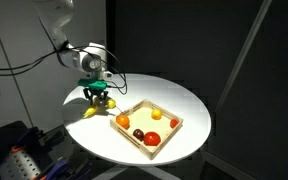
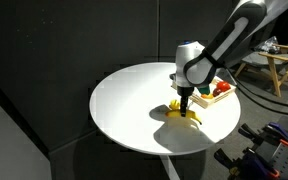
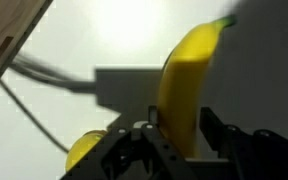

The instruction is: Remove the banana from the box

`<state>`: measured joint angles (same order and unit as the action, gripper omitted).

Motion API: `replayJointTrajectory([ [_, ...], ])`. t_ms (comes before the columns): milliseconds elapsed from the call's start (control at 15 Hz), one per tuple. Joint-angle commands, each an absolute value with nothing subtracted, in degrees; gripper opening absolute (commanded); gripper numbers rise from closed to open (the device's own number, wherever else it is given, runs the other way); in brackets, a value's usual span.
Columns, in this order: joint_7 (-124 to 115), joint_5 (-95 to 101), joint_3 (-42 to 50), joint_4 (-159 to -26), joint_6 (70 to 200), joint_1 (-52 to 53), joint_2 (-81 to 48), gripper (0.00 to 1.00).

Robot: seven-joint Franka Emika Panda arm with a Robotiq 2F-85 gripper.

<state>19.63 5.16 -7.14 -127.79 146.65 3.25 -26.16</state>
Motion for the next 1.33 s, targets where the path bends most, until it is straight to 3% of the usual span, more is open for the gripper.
replayJointTrajectory([
  [0, 19.15, 6.22, -7.03, -127.61, 146.41, 3.01, -25.72, 0.78],
  [200, 18.78, 6.27, -6.86, -127.53, 145.76, 3.12, -25.37, 0.99],
  [1267, 4.35, 6.67, -3.58, -124.85, 133.84, 4.47, -15.66, 1.00],
])
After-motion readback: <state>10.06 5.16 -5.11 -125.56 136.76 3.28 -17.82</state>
